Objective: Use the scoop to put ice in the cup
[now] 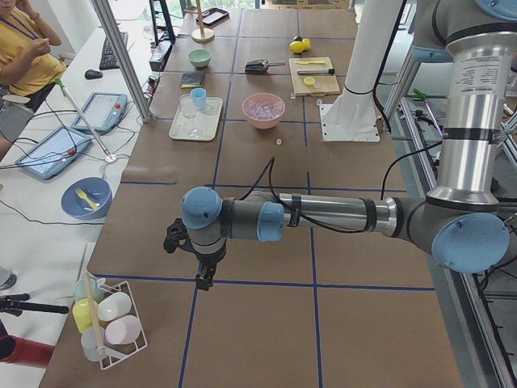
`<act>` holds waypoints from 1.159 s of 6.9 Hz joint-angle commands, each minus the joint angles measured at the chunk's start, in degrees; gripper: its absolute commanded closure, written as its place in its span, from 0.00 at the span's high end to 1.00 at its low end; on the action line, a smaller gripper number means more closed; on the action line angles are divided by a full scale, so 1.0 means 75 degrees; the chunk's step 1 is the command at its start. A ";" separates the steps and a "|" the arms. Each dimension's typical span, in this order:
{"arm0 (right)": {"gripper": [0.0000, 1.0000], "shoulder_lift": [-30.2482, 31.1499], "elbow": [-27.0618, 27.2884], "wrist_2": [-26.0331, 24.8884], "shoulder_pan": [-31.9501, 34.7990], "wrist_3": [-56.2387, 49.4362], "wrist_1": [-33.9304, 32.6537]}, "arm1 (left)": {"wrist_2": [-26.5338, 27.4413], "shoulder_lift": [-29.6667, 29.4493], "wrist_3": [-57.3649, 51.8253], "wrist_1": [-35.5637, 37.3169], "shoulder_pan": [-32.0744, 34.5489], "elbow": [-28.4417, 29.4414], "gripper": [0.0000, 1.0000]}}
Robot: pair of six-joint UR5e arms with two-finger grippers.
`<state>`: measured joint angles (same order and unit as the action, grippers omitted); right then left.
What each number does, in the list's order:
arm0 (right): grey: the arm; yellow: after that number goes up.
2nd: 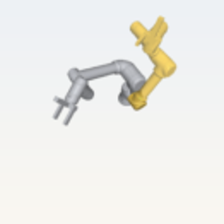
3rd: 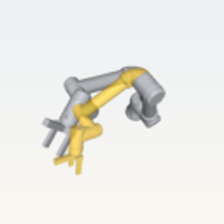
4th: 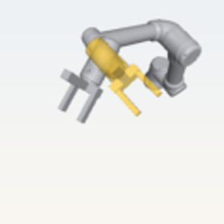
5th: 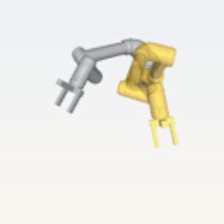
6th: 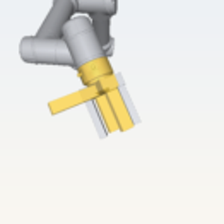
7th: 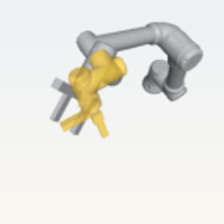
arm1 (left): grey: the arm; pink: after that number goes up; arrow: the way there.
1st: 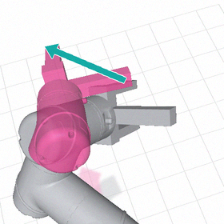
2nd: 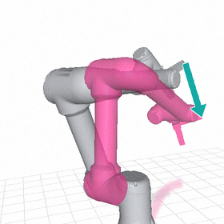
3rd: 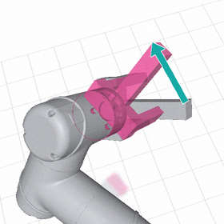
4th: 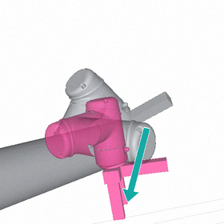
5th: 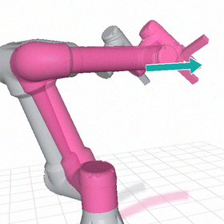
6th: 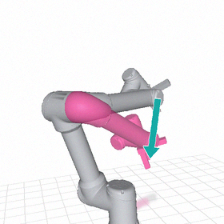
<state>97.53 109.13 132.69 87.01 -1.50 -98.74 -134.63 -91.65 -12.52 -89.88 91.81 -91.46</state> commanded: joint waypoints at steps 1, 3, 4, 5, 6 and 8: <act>1.00 0.0016 0.0003 0.0026 0.0000 -0.0011 0.0005 | 0.0009 -0.0015 0.0005 -0.0005 -0.0007 -0.0016 1.00; 1.00 0.0016 -0.0008 0.0026 -0.0035 -0.0011 -0.0019 | 0.0009 0.0009 0.0005 -0.0005 -0.0007 -0.0063 1.00; 1.00 0.0016 -0.0008 0.0026 -0.0058 -0.0011 -0.0019 | 0.0009 0.0009 0.0005 -0.0005 -0.0007 -0.0075 1.00; 1.00 0.0016 -0.0008 0.0026 -0.0198 -0.0022 0.0005 | 0.0009 0.0020 0.0005 -0.0005 -0.0007 -0.0168 1.00; 1.00 0.0016 -0.0008 0.0015 -0.0304 -0.0034 0.0005 | 0.0009 0.0044 0.0005 0.0007 -0.0007 -0.0180 1.00; 1.00 0.0016 -0.0020 0.0015 -0.0316 -0.0023 0.0005 | 0.0009 0.0044 0.0005 0.0007 -0.0007 -0.0157 1.00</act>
<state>97.69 109.05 132.81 84.80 -1.69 -98.71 -134.56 -91.35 -12.48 -89.84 91.76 -92.72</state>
